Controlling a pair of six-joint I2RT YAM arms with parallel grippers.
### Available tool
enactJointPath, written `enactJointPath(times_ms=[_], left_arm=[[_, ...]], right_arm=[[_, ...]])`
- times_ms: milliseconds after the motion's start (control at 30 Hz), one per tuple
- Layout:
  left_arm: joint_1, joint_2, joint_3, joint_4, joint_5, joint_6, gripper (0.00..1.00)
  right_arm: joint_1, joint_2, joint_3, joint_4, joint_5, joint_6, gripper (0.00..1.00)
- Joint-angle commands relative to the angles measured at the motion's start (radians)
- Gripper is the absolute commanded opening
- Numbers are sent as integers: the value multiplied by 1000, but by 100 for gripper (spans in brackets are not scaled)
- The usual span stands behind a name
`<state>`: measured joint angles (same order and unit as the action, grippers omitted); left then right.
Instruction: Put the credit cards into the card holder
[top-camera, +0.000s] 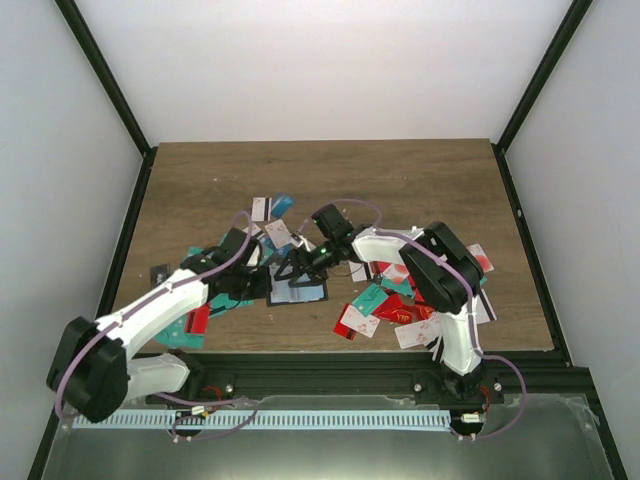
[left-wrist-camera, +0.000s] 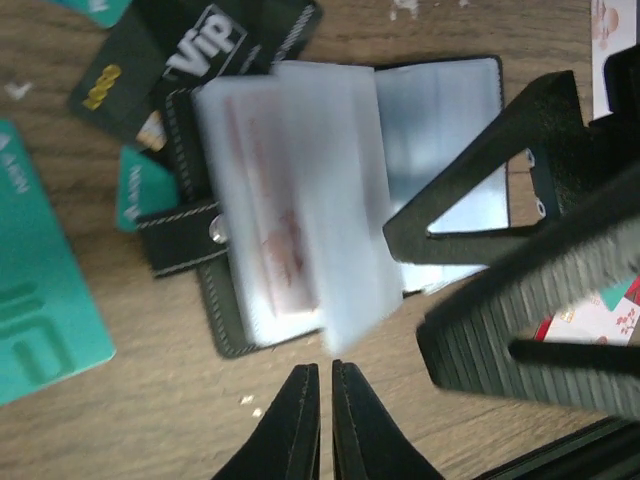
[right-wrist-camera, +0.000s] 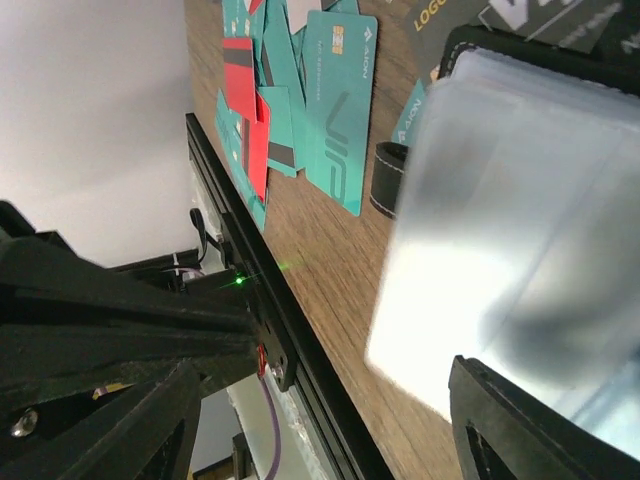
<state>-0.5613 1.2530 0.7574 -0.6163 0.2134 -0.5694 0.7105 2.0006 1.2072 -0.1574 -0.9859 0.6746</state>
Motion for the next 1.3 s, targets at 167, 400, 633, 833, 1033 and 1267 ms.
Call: enactJointPath(times_ms=[167,400,633,833,1033,1267], left_arm=[[15,-190,-81,-69,-8,-67,10],[-12,-155,-65,53,143,-26,13],[-158,65,74,160,187,26,17],[-273,282,208,256,236,31,19],[-325,402,289,315,252,11,18],[-359,442,292,329,252,10,18]], right_arm=[[43,5,102,-64,-5,-17,71],[24,-199,46,-264,183,-107,74],[-105,-539,-210,-512,496,-48,79],[-178,-729,-277,-850,813,157,99],[-209,-834,-299,-1027,910,295,100],[-268,-861,-395,-1039,849,410,100]])
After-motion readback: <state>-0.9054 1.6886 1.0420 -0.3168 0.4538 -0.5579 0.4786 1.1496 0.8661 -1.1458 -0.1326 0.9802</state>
